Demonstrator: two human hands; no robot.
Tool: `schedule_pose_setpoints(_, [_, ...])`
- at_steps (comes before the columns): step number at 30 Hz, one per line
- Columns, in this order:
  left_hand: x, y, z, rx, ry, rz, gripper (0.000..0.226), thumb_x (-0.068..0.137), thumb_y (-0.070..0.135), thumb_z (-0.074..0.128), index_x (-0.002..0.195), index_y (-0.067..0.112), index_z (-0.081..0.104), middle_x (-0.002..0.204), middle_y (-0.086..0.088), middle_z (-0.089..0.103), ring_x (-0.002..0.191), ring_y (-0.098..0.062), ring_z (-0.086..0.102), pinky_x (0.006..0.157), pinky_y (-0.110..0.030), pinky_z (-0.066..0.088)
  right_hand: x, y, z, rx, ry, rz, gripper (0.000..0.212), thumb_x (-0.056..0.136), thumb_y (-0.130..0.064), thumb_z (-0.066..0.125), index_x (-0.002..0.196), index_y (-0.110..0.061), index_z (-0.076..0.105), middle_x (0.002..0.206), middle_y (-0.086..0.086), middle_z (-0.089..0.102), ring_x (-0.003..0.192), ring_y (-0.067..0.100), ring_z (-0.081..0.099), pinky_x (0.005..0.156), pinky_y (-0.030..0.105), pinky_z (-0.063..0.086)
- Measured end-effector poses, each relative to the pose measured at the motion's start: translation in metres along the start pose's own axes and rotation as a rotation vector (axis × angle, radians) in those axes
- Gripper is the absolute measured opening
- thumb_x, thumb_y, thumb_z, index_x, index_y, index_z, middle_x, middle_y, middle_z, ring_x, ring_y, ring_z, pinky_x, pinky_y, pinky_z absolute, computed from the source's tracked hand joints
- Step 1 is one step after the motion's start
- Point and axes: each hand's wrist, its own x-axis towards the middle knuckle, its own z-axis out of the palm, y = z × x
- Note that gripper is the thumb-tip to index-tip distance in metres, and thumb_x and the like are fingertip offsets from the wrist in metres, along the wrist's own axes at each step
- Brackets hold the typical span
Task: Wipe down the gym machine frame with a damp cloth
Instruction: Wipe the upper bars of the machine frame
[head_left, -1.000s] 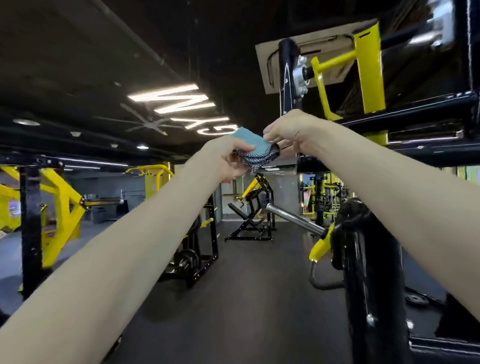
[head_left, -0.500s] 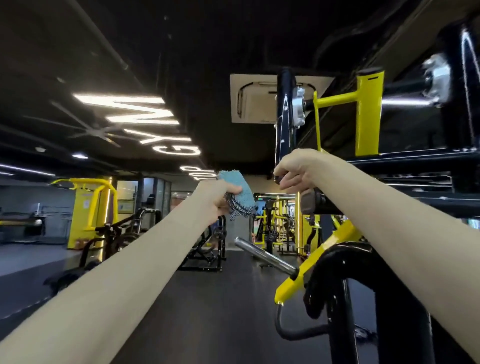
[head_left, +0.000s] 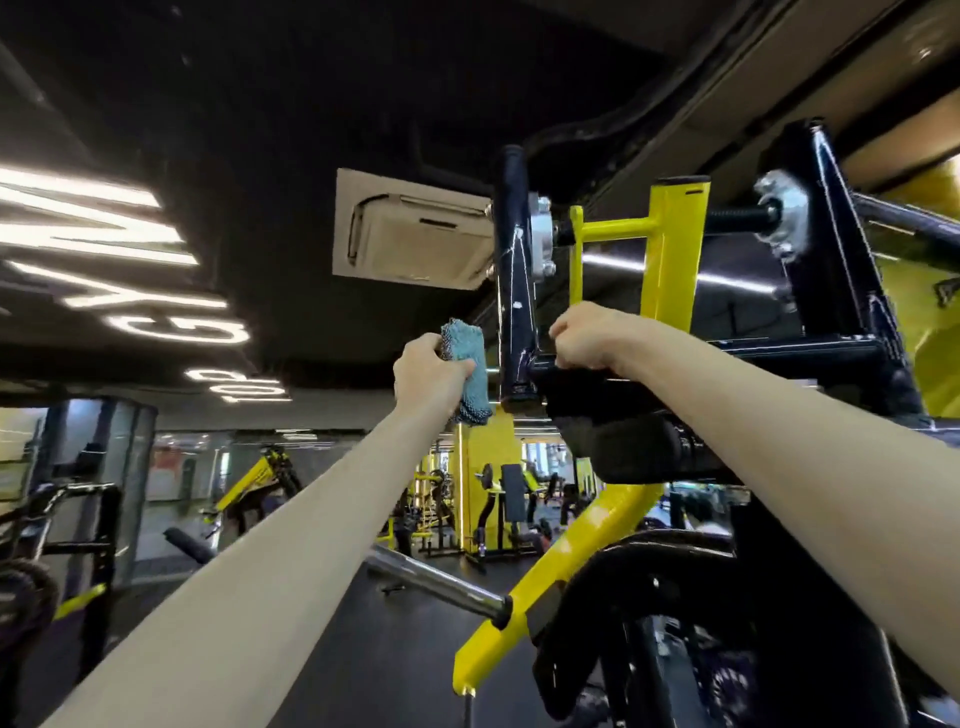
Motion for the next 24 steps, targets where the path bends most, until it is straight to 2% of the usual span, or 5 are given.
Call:
schedule_pose_setpoints(5, [0.034, -0.002, 0.015, 0.266, 0.08, 0.482, 0.026, 0.091, 0.016, 0.057, 0.116, 0.015, 0.062, 0.106, -0.008, 0.061, 0.097, -0.027, 0.057, 0.078, -0.038, 0.047, 0.026, -0.01, 0.019, -0.13, 0.084, 0.021, 0.037, 0.09, -0.002, 0.051, 0.127, 0.003, 0.055, 0.124, 0.018, 0.059, 0.115, 0.034, 0.055, 0.092, 0.035, 0.047])
schedule_pose_setpoints(9, [0.038, -0.013, 0.029, 0.311, -0.064, 0.736, 0.041, 0.089, 0.006, 0.052, 0.125, 0.022, 0.063, 0.1, -0.006, 0.049, 0.089, -0.024, 0.051, 0.066, -0.038, 0.045, 0.041, -0.012, 0.033, -0.203, 0.17, 0.053, 0.025, 0.092, -0.004, 0.049, 0.115, 0.001, 0.057, 0.1, 0.012, 0.057, 0.093, 0.025, 0.055, 0.072, 0.027, 0.039])
schedule_pose_setpoints(13, [0.04, -0.035, 0.037, 0.312, -0.1, 0.984, 0.037, 0.084, 0.0, 0.057, 0.118, 0.012, 0.067, 0.09, -0.009, 0.043, 0.079, -0.027, 0.048, 0.05, -0.04, 0.046, 0.045, -0.007, 0.033, -0.288, 0.166, 0.102, 0.024, 0.094, -0.008, 0.049, 0.116, 0.0, 0.056, 0.105, 0.014, 0.056, 0.09, 0.024, 0.051, 0.067, 0.027, 0.038])
schedule_pose_setpoints(20, [0.101, 0.01, 0.053, 0.16, -0.028, 0.865, 0.039, 0.088, -0.004, 0.049, 0.121, 0.009, 0.065, 0.092, -0.01, 0.044, 0.084, -0.024, 0.047, 0.069, -0.044, 0.046, 0.056, 0.002, 0.041, -0.418, 0.223, 0.109, 0.038, 0.089, -0.003, 0.046, 0.126, 0.0, 0.055, 0.13, 0.021, 0.054, 0.123, 0.034, 0.048, 0.098, 0.036, 0.046])
schedule_pose_setpoints(24, [0.084, -0.011, 0.043, 0.274, -0.159, 1.148, 0.035, 0.083, -0.002, 0.045, 0.11, 0.0, 0.068, 0.088, -0.015, 0.05, 0.08, -0.029, 0.052, 0.063, -0.044, 0.051, 0.06, 0.004, 0.038, -0.432, 0.281, 0.068, 0.03, 0.09, -0.006, 0.049, 0.119, -0.001, 0.051, 0.121, 0.018, 0.056, 0.11, 0.033, 0.055, 0.087, 0.035, 0.047])
